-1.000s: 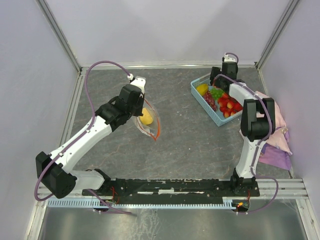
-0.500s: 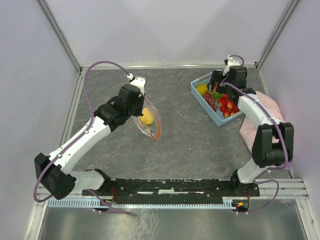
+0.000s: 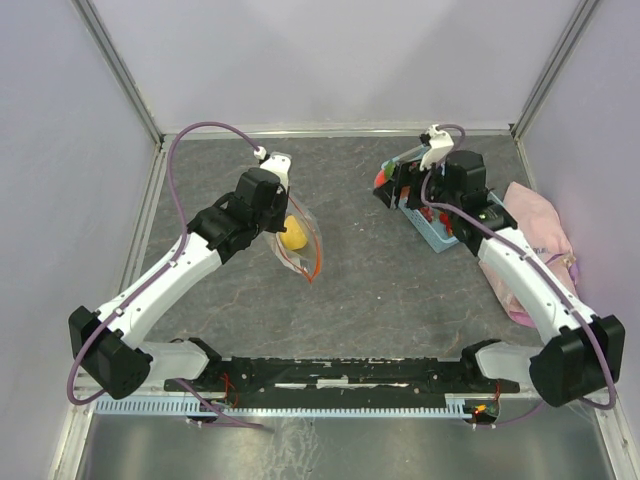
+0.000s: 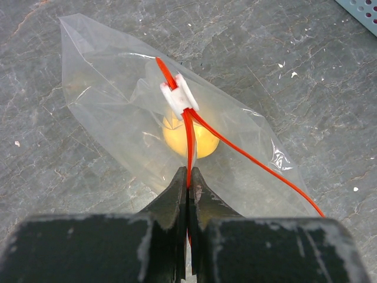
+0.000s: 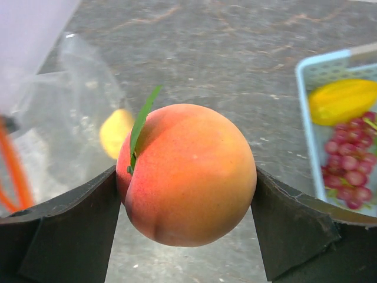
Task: Place the food in the zip-top bag and seal the zipper
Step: Place the fake fruit in the zipper food storage bag.
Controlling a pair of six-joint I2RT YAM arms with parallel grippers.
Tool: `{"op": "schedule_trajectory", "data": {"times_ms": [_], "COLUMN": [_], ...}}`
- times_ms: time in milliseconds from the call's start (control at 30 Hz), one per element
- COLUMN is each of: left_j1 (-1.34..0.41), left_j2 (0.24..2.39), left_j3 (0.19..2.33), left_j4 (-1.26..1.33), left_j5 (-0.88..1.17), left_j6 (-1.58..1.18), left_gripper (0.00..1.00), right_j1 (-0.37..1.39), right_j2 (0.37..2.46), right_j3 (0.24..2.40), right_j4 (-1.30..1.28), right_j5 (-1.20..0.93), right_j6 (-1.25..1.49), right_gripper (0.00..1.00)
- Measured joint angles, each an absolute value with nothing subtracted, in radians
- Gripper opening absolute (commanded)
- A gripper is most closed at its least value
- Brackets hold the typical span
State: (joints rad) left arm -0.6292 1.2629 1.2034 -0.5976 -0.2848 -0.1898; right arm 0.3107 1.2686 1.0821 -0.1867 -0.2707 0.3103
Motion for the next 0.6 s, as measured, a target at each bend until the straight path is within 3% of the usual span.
{"op": "schedule_trajectory", "data": {"times_ms": [600], "left_j1": [-0.623], "left_j2": [1.254], "left_j3": [1.203], "left_j4": [-0.598], "left_j5": [-0.268], "left_j6": [-0.19], "left_gripper": [0.03], "right_j1": [0.676], "right_j2": [1.18], "right_j3": [0.989], "right_j4": [-0.017], "right_j5": [-0.422], "right_j6": [0.413], "right_gripper": [0.55]}}
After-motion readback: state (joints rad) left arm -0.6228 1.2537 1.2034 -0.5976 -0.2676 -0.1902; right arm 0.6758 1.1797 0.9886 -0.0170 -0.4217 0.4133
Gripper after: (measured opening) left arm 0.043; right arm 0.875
